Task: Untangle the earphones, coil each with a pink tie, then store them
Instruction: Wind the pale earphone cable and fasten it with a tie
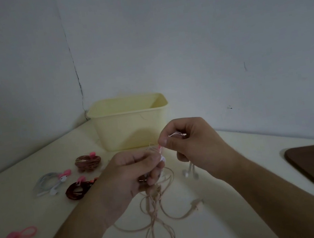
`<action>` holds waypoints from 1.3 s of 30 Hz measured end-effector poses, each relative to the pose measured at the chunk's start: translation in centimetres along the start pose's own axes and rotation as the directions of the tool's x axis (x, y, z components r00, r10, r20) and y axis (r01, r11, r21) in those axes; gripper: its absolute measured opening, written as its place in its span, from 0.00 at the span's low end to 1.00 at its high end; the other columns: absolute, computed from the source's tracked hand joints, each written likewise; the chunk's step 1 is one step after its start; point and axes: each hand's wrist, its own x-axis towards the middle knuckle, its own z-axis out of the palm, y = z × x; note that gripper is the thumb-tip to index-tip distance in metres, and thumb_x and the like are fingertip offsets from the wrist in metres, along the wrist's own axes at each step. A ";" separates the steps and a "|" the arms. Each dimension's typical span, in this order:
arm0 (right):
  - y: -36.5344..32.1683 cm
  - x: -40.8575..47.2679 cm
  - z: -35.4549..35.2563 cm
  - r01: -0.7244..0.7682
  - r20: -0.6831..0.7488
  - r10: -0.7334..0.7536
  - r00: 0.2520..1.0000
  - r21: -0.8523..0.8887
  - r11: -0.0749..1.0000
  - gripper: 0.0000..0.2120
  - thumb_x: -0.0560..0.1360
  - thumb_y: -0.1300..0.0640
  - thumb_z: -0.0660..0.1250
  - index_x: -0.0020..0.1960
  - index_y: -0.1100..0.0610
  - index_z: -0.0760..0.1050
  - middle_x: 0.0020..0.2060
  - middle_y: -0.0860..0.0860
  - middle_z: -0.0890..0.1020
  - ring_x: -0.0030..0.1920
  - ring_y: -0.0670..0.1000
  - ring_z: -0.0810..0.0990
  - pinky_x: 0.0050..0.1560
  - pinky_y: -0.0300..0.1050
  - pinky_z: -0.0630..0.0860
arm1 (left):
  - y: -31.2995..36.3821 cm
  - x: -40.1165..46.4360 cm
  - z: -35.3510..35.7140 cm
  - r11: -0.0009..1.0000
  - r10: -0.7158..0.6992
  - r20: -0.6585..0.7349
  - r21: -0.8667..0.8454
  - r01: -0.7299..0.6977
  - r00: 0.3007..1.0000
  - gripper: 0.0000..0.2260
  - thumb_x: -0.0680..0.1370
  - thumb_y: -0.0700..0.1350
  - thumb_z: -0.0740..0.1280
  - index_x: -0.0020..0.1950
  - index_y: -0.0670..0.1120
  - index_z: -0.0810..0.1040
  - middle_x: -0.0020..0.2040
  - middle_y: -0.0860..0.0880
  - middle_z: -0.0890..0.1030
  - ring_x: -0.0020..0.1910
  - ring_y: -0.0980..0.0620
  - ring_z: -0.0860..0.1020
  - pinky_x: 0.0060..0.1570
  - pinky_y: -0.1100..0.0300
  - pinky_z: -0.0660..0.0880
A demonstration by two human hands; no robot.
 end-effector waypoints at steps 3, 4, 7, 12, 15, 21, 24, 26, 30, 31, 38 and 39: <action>0.5 -0.1 0.7 -0.005 -0.023 0.003 1.000 -0.085 0.996 0.09 0.81 0.59 0.72 0.41 0.55 0.82 0.27 0.41 0.72 0.27 0.43 0.68 0.30 0.37 0.65 | 0.1 -0.2 0.4 0.988 0.043 0.014 -0.148 -0.041 0.999 0.08 0.77 0.44 0.71 0.42 0.41 0.82 0.35 0.47 0.72 0.32 0.54 0.70 0.30 0.60 0.69; 0.8 -0.2 1.2 0.010 -0.018 -0.012 1.000 -0.124 0.992 0.11 0.81 0.58 0.71 0.40 0.52 0.82 0.27 0.41 0.73 0.27 0.41 0.69 0.32 0.34 0.65 | 0.2 -0.2 0.5 0.976 0.068 -0.028 -0.205 -0.073 0.997 0.07 0.78 0.43 0.72 0.43 0.41 0.84 0.36 0.47 0.74 0.33 0.54 0.72 0.30 0.61 0.70; 1.1 -0.7 2.8 0.038 0.048 -0.025 0.999 -0.280 0.959 0.15 0.84 0.53 0.67 0.39 0.50 0.82 0.27 0.39 0.75 0.29 0.41 0.73 0.35 0.34 0.65 | 0.3 0.2 0.5 0.943 0.139 -0.220 -0.269 -0.197 0.966 0.09 0.79 0.44 0.67 0.50 0.41 0.85 0.40 0.47 0.80 0.38 0.55 0.79 0.31 0.64 0.74; 0.4 -1.5 4.3 0.153 0.184 -0.069 0.980 -0.492 0.857 0.13 0.83 0.54 0.65 0.42 0.53 0.81 0.29 0.45 0.77 0.30 0.45 0.75 0.33 0.37 0.70 | -0.2 0.5 -0.1 0.963 0.269 -0.462 0.156 -0.221 0.845 0.06 0.81 0.40 0.70 0.55 0.45 0.86 0.47 0.48 0.88 0.43 0.54 0.85 0.33 0.62 0.78; 0.0 -1.3 3.9 0.219 0.187 -0.131 0.974 -0.595 0.774 0.09 0.81 0.54 0.67 0.41 0.50 0.77 0.33 0.46 0.80 0.36 0.46 0.78 0.41 0.44 0.76 | -1.0 0.8 0.0 0.822 0.375 -0.369 0.557 -0.120 0.850 0.08 0.83 0.44 0.68 0.49 0.50 0.86 0.41 0.53 0.87 0.35 0.57 0.83 0.31 0.61 0.78; -0.7 -0.7 1.6 0.120 -0.014 -0.141 0.990 -0.448 0.886 0.07 0.77 0.54 0.77 0.41 0.49 0.82 0.37 0.44 0.85 0.38 0.44 0.83 0.39 0.38 0.79 | -1.3 1.0 0.3 0.990 0.041 -0.242 0.141 -0.007 0.969 0.15 0.85 0.43 0.63 0.46 0.41 0.87 0.36 0.42 0.81 0.34 0.48 0.78 0.28 0.55 0.73; -0.2 -0.5 1.6 0.064 -0.053 -0.087 0.995 -0.342 0.937 0.08 0.78 0.58 0.73 0.40 0.51 0.81 0.34 0.44 0.83 0.34 0.44 0.81 0.37 0.39 0.75 | -1.1 0.8 0.5 1.000 0.024 -0.138 -0.007 -0.025 0.990 0.14 0.79 0.47 0.71 0.49 0.35 0.84 0.37 0.42 0.78 0.34 0.49 0.75 0.28 0.56 0.71; 0.1 -0.4 1.7 -0.003 -0.046 -0.006 0.999 -0.194 0.981 0.09 0.80 0.59 0.69 0.41 0.55 0.82 0.32 0.48 0.82 0.32 0.47 0.80 0.36 0.42 0.75 | -1.1 0.7 0.5 0.997 0.076 -0.086 0.007 -0.075 0.993 0.12 0.77 0.46 0.71 0.47 0.36 0.83 0.39 0.42 0.74 0.36 0.51 0.73 0.29 0.56 0.70; 1.2 -0.1 2.0 0.029 -0.016 -0.033 0.999 -0.200 0.979 0.10 0.81 0.58 0.66 0.45 0.53 0.84 0.38 0.48 0.86 0.41 0.48 0.83 0.47 0.50 0.81 | -1.2 0.8 0.2 0.995 0.103 -0.078 0.024 -0.101 0.992 0.11 0.77 0.46 0.69 0.45 0.39 0.83 0.38 0.45 0.72 0.36 0.53 0.70 0.30 0.57 0.71; 1.3 0.0 2.0 0.055 -0.004 -0.057 0.998 -0.231 0.971 0.10 0.82 0.57 0.65 0.48 0.50 0.85 0.40 0.44 0.86 0.44 0.45 0.83 0.51 0.48 0.79 | -1.2 0.8 0.2 0.995 0.101 -0.086 0.018 -0.100 0.991 0.11 0.77 0.46 0.69 0.45 0.39 0.83 0.38 0.45 0.72 0.35 0.53 0.70 0.31 0.57 0.71; 1.1 -0.5 2.4 0.143 0.132 -0.123 0.984 -0.158 0.977 0.08 0.82 0.53 0.66 0.54 0.50 0.84 0.44 0.50 0.89 0.50 0.53 0.87 0.60 0.62 0.81 | -0.8 0.7 0.0 0.998 0.048 -0.181 -0.025 -0.054 0.982 0.09 0.82 0.37 0.63 0.49 0.35 0.81 0.36 0.46 0.73 0.34 0.53 0.73 0.29 0.58 0.70; 1.1 -0.6 2.5 0.155 0.117 -0.135 0.984 -0.187 0.970 0.06 0.83 0.54 0.67 0.52 0.50 0.84 0.43 0.49 0.89 0.49 0.52 0.87 0.58 0.61 0.81 | -0.8 0.8 -0.1 0.999 0.031 -0.187 -0.023 -0.036 0.982 0.09 0.83 0.37 0.62 0.49 0.36 0.82 0.36 0.46 0.74 0.34 0.53 0.73 0.29 0.58 0.70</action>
